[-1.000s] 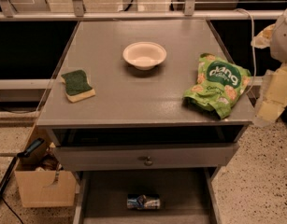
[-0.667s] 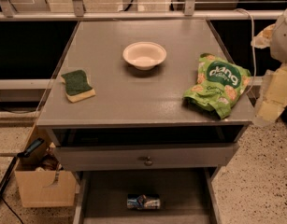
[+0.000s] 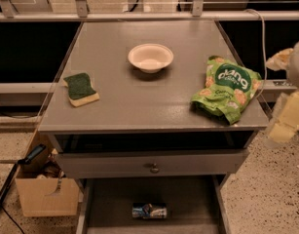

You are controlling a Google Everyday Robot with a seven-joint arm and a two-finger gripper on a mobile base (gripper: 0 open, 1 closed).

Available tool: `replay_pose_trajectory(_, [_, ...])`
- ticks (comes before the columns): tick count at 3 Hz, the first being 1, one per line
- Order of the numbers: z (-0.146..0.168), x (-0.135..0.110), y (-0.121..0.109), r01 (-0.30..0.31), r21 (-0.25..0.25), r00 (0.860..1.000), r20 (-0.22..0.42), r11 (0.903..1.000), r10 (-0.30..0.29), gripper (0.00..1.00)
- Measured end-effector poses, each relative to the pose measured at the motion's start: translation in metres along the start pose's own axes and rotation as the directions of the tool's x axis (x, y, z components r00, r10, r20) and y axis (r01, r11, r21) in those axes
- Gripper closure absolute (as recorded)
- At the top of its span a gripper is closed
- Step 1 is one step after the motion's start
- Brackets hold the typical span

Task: Pick redbull can from middle drawer and place on counter

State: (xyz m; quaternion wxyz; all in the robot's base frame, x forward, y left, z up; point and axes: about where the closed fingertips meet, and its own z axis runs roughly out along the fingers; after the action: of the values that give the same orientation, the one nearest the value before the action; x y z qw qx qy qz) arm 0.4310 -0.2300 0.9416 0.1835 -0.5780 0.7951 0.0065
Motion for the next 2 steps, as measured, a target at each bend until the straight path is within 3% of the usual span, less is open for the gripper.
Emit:
replay_pose_trajectory(1, [0.032,0.031,0.027,-0.033,-0.064,0.989,0.145,0.9974,0.042,0.00])
replay_pose_trajectory(2, [0.048,0.047,0.063,0.001,-0.148,0.949,0.311,0.9890,0.046,0.00])
